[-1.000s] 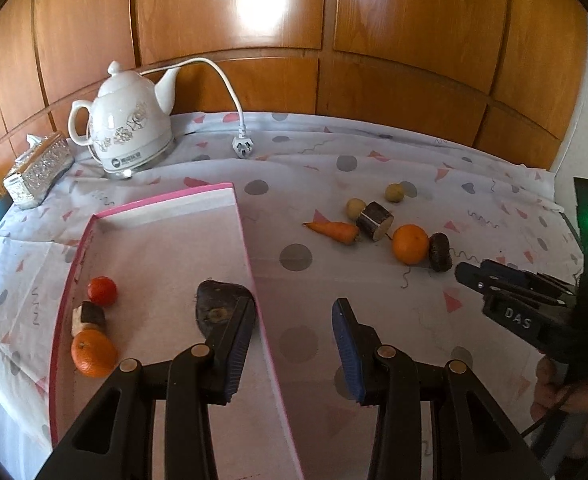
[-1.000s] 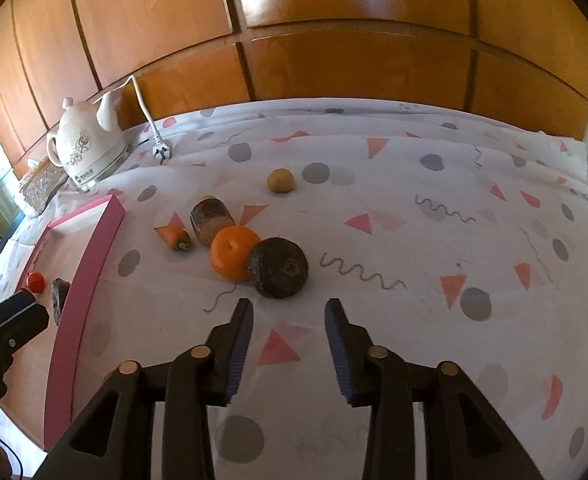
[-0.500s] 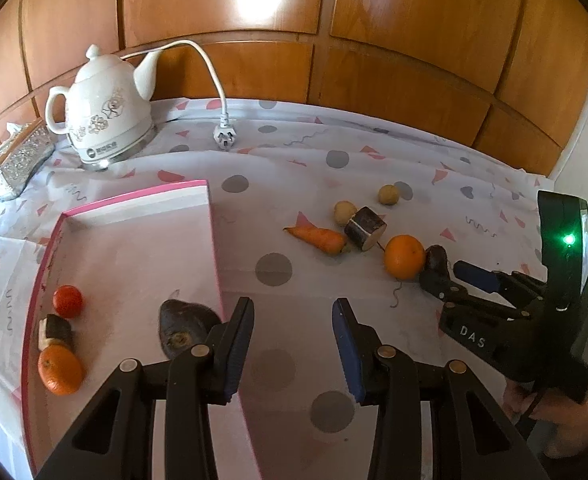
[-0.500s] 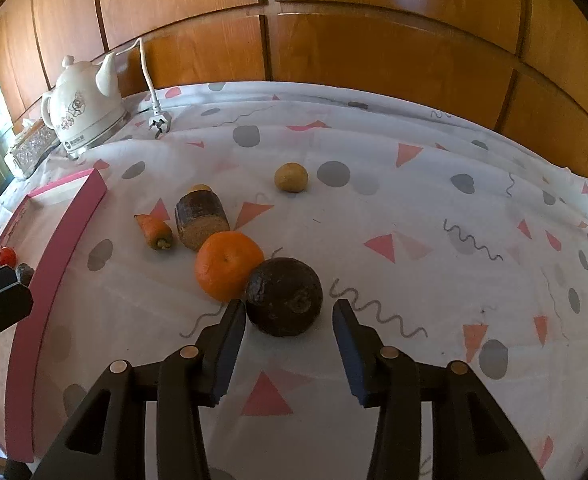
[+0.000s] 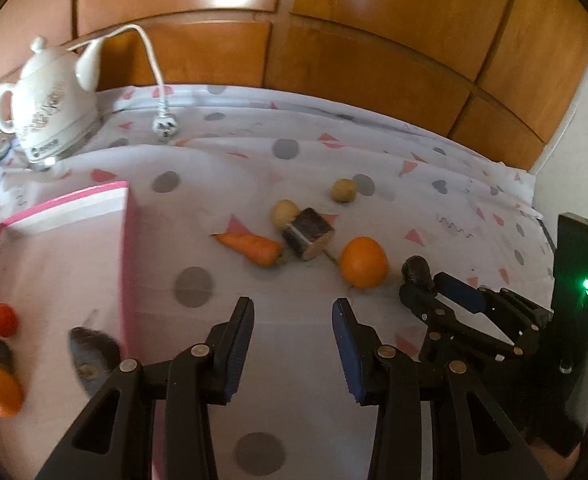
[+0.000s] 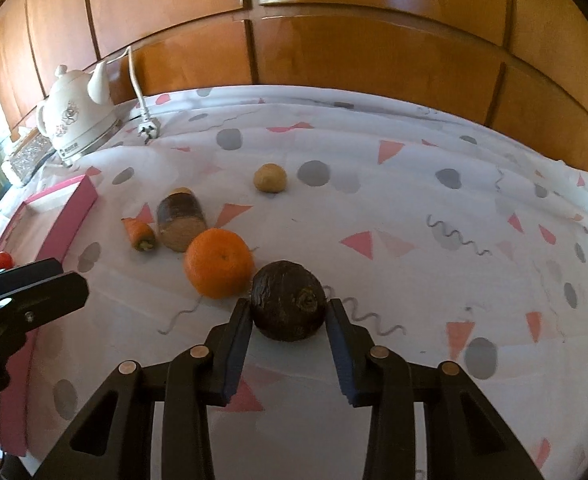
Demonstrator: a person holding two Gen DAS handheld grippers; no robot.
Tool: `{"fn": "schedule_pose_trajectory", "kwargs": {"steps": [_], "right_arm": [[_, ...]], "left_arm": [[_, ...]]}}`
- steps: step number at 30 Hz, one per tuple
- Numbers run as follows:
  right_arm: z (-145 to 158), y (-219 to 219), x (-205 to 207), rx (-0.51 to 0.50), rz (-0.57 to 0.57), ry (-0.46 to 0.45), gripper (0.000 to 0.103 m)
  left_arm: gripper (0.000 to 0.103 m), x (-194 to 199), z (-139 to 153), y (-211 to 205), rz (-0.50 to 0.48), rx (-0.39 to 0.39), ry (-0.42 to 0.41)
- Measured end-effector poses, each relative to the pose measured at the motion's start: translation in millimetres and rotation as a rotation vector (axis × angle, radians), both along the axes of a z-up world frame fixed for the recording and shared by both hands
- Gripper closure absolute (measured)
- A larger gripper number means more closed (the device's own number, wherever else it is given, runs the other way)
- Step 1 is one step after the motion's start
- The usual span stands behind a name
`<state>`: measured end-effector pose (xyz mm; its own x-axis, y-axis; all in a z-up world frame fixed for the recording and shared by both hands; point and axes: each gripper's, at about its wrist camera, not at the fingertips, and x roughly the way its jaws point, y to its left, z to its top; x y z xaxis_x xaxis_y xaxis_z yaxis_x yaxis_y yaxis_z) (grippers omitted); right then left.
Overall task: Organize fruits
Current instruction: 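Grasp the second orange with left tool while right tool grasps the second avocado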
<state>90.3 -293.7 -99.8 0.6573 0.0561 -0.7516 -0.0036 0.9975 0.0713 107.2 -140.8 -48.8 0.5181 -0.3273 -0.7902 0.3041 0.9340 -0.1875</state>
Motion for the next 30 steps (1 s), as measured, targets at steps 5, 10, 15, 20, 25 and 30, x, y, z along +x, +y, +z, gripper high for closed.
{"fn": "schedule_pose_trajectory", "kwargs": {"steps": [5, 10, 15, 20, 25, 30], "right_arm": [[-2.2, -8.9, -4.4, -0.050, -0.048, -0.007, 0.065], [-5.3, -22.7, -8.1, -0.066, -0.101, -0.025, 0.065], [-6.7, -33.0, -8.2, -0.045, -0.124, -0.032, 0.065], [-7.5, -35.6, -10.7, -0.029, -0.124, -0.038, 0.065], [-7.8, -36.4, -11.0, -0.021, -0.125, -0.041, 0.065], [-8.4, -38.3, -11.8, -0.005, -0.124, -0.045, 0.065]], "left_arm": [[0.055, 7.2, -5.6, -16.9, -0.019, -0.030, 0.017], [0.051, 16.0, -4.6, -31.1, -0.023, -0.067, 0.021], [0.051, 27.6, -10.1, -47.9, -0.024, -0.075, 0.042], [0.051, 38.3, -19.3, -60.7, -0.015, -0.068, 0.072], [0.062, 49.7, -31.9, -71.1, -0.006, -0.056, 0.100], [0.067, 39.5, -30.3, -64.6, -0.032, -0.083, 0.095]]}}
